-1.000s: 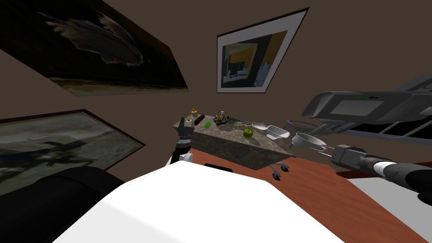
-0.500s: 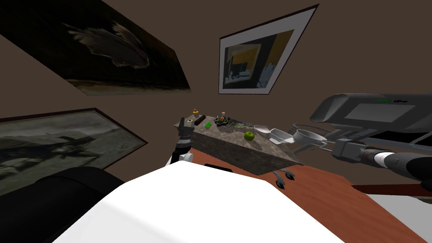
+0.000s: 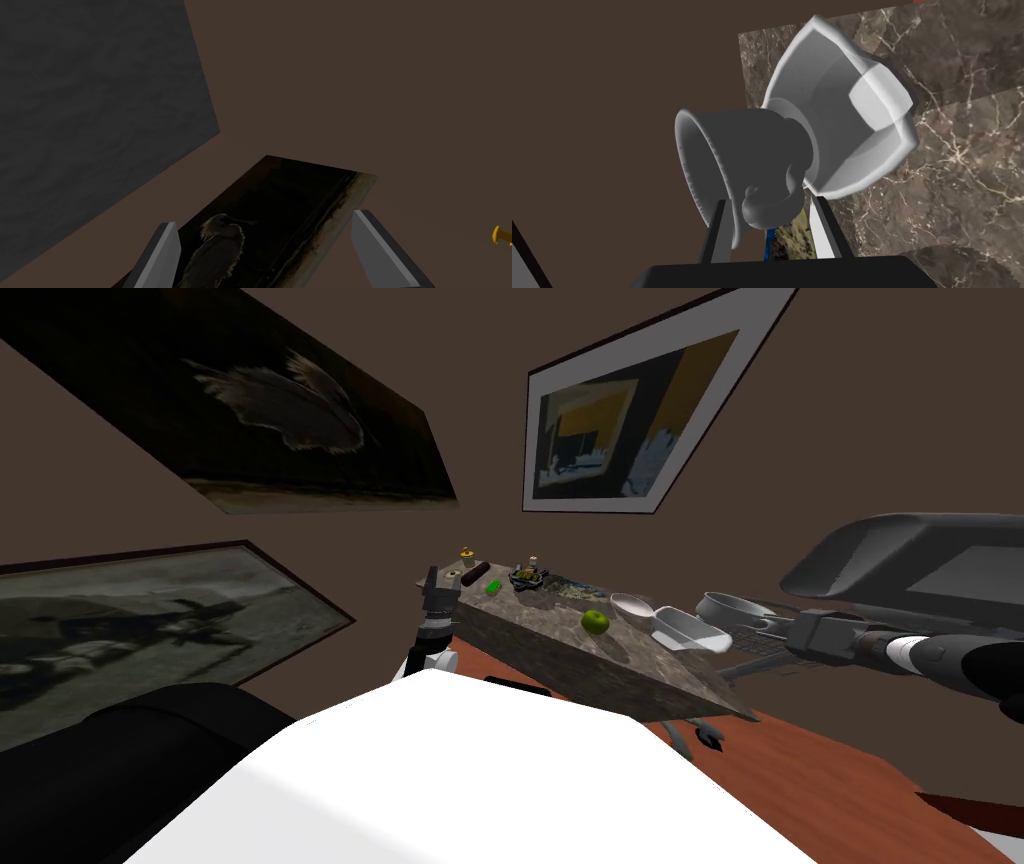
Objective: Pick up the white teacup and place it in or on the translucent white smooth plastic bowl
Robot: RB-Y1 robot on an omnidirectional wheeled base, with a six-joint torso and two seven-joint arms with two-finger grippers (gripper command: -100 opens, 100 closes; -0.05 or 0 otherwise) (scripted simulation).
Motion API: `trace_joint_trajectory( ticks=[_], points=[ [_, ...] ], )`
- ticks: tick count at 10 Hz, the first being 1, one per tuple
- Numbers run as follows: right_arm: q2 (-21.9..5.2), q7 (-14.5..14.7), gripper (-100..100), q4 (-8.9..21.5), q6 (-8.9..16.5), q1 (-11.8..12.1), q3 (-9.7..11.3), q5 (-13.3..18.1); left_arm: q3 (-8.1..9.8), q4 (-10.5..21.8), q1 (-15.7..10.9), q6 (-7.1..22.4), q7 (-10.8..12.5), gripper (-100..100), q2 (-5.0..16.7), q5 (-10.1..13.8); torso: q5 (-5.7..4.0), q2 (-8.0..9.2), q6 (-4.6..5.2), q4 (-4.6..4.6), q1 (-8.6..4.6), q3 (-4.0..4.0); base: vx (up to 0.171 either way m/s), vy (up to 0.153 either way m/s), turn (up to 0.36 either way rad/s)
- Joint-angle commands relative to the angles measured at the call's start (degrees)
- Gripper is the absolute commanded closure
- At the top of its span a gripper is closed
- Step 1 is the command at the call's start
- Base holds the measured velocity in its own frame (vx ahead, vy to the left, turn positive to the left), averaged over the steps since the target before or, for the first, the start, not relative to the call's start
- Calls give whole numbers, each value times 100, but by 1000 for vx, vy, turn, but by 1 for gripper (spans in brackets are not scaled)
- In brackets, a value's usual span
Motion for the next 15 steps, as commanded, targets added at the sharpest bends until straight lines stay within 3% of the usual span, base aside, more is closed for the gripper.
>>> trace_joint_trajectory(
  ticks=[1, 2, 3, 7, 8, 9, 10, 11, 13, 14, 15],
  points=[
    [-165, -120, 100, 136, -84, 148, -95, -169, 0, 0, 0, 0, 0, 0, 0, 0, 0, 0, 0, 0, 0, 0, 99, -100, 234],
    [-98, -69, 100, 82, -52, 100, -71, -94, 0, 0, 0, 0, 0, 0, 0, 0, 1, -2, -1, -1, 5, -2, 43, -47, 69],
    [-114, -91, -100, 88, -60, 104, -89, -105, 0, 0, 0, 0, 0, 0, -1, 0, 3, 20, 15, 3, 23, 10, 11, -10, 1],
    [-115, -90, -100, 86, -58, 102, -89, -104, -1, 0, 0, 0, 0, 0, -1, 0, 10, 56, 18, 13, 46, 33, 2, -1, 1],
    [-115, -90, 0, 86, -58, 102, -89, -104, -1, 0, 0, 0, 0, 0, -1, 0, 10, 57, 18, 13, 47, 34, 0, 0, 0],
    [-402, 90, -100, 223, -45, 127, -46, -391, -1, 0, 0, 0, 0, 0, -1, 0, 10, 58, 19, 14, 47, 34, -3, -22, -308],
    [-579, 90, -100, 223, -45, 127, -46, -565, 0, 0, 1, 0, 0, 0, -1, 0, 9, 61, 27, 16, 39, 37, -5, -18, -149],
    [-776, 270, -100, 360, -31, 151, -4, -835, -1, 0, -1, 0, 0, 0, -1, 0, 10, 60, 17, 14, 41, 36, -3, -37, -242],
    [-1059, 270, -100, 360, -31, 151, -4, -1026, 0, 0, -1, 0, 0, 0, -1, 0, 8, 60, 17, 14, 38, 35, -2, -16, -59],
    [-1223, 450, -100, 497, -18, 176, 38, -1232, -1, 0, -1, 0, 0, 0, -1, 0, 10, 57, 15, 13, 45, 33, 0, -27, -249],
    [-1404, 450, -100, 497, -18, 176, 38, -1367, 0, 0, 0, 0, 0, 0, -1, 0, 9, 59, 25, 15, 38, 36, -1, -20, -164]
  ],
)
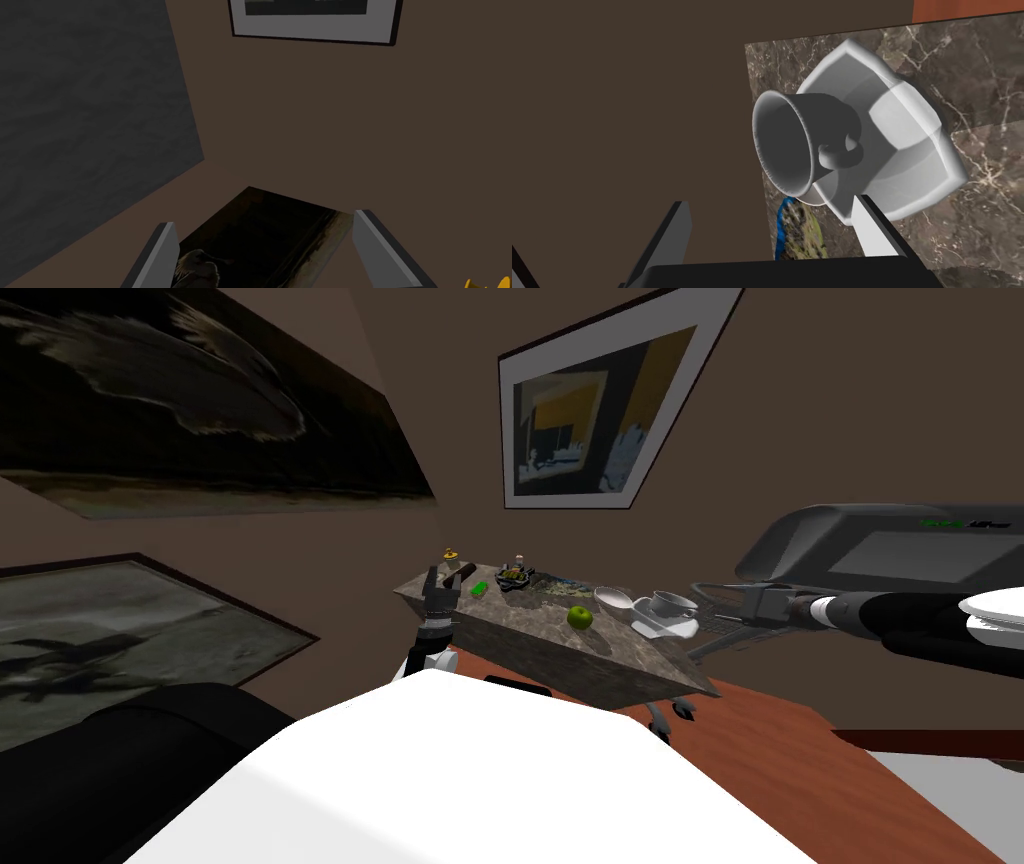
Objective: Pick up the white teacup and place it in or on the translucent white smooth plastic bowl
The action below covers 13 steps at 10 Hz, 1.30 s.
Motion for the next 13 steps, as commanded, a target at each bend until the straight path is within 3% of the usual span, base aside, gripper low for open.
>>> trace_joint_trajectory(
  ticks=[1, 2, 3, 4, 6, 8, 9, 10, 13],
  points=[
    [-286, 105, -100, 60, 25, 5, 59, -286, 0, 0, 0, 0, 0, 0, 0, 0, 0, 0, 0, 0, 0, 0, -2, -7, 14],
    [-307, 105, -100, 60, 25, 5, 59, -347, 0, 0, 0, 0, 0, 0, 0, 0, 2, -3, -4, -1, 6, -2, -1, -2, 26],
    [-507, 285, -100, 197, 38, 29, 101, -499, 0, 0, 0, 0, 0, 0, 0, 0, 2, -4, -2, -2, 8, -3, 2, -21, -279],
    [-694, 285, -100, 197, 38, 29, 101, -710, 0, 0, 1, 0, 0, 0, 0, 0, 0, -1, 7, 1, 1, 0, 0, -18, -188],
    [-779, 285, -100, 197, 38, 29, 101, -814, 0, 0, -1, 0, 0, 0, 0, 0, 2, -3, -4, -1, 6, -2, -2, -7, 36],
    [-1201, 465, -100, 334, 52, 54, 144, -1126, 0, 0, 1, 0, 0, 0, 0, 0, 0, -1, 6, 0, 0, 0, 0, -21, -210],
    [-1251, 465, -100, 334, 52, 54, 144, -1212, 0, 0, 0, 0, 0, 0, 0, 0, 0, 0, -1, 0, 1, 0, -1, -11, 0],
    [-1481, 645, -100, 471, 65, 78, 186, -1430, 0, 0, -1, 0, 0, 0, 0, 0, 1, -2, -3, -1, 4, -2, 3, -24, -248],
    [-2033, 825, -100, 608, 79, 103, 228, -2118, 0, 0, 0, 0, 0, 0, 0, 0, -1, 0, 4, 0, -4, 0, 1, -26, -182]
  ],
)
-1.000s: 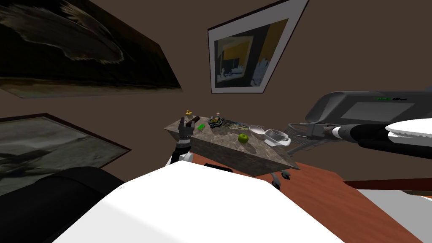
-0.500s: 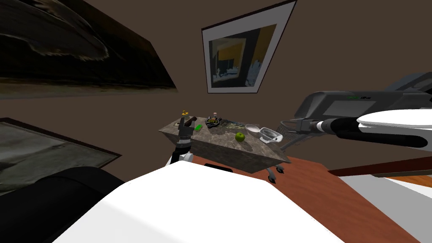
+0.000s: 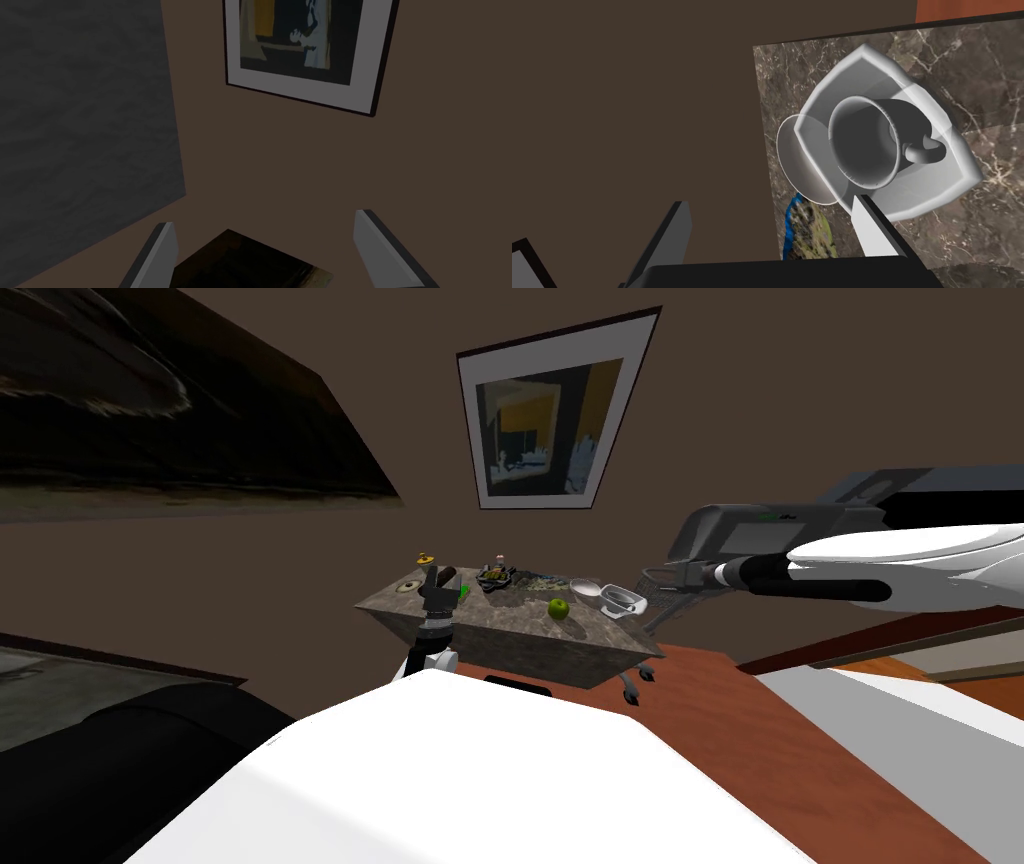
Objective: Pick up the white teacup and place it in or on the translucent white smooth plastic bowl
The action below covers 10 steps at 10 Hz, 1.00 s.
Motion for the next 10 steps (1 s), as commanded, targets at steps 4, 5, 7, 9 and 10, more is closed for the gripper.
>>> trace_joint_trajectory(
  ticks=[4, 5, 7, 9, 10],
  points=[
    [-827, 320, -100, 186, 77, -47, 171, -776, 0, 0, 0, 0, 0, 0, 0, 0, 1, 0, 0, 0, 3, 0, 4, -19, -182],
    [-983, 320, -100, 186, 77, -47, 171, -952, 0, 0, 1, 0, 0, 0, 0, 0, -2, 2, 8, 2, -3, 2, 6, -20, -129],
    [-1347, 500, -100, 323, 90, -22, 214, -1302, -1, 0, -1, 0, 0, 0, 0, 0, 2, -2, -5, -2, 8, -2, 1, -20, -73],
    [-1641, 500, -100, 323, 90, -22, 214, -1517, 0, 0, 0, 0, 0, 0, 0, 0, -1, 0, 0, 0, 2, 0, 3, -14, -102],
    [-1525, 492, -100, 226, 147, -64, 240, -1444, -1, 0, -1, 0, 0, 0, 0, 0, 2, 0, -3, 0, 8, 0, 0, -3, 12]
  ],
)
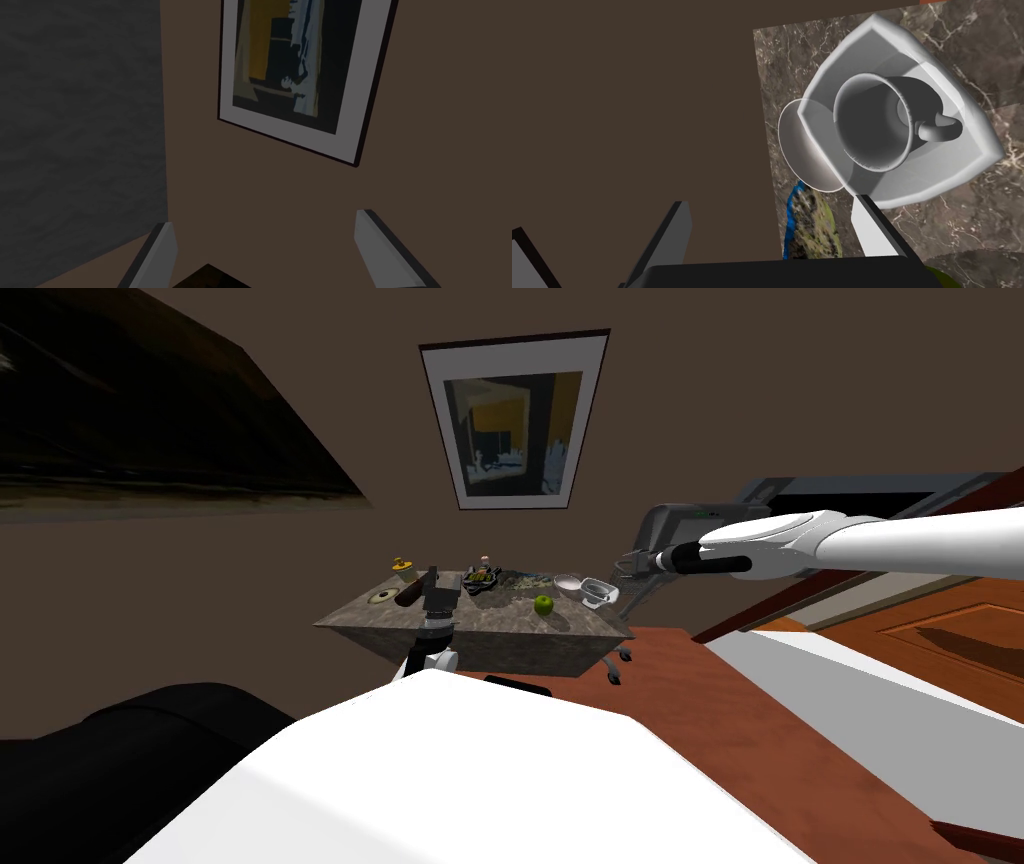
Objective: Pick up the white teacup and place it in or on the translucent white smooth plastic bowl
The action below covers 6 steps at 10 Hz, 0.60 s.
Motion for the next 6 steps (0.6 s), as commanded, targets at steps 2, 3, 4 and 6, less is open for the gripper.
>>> trace_joint_trajectory(
  ticks=[2, 3, 4, 6],
  points=[
    [1, 0, 0, 1, 0, 1, -1, 1, 0, 0, 0, 0, 0, 0, 0, 0, 0, 1, 0, 0, 0, 1, 0, 0, 0],
    [1, 0, 0, 1, 0, 1, -1, 1, 0, 0, 0, 0, 0, 0, 0, 0, 0, 1, 0, 0, 0, 1, 0, 0, 0],
    [1, 0, 0, 1, 0, 1, -1, 1, 0, 0, 0, 0, 0, 0, 0, 0, 0, 1, 0, 0, 0, 1, 0, 0, 0],
    [1, 0, 0, 1, 0, 1, -1, 1, 0, 0, 0, 0, 0, 0, 0, 0, 0, 1, 0, 0, 0, 1, 0, 0, 0]
  ],
)
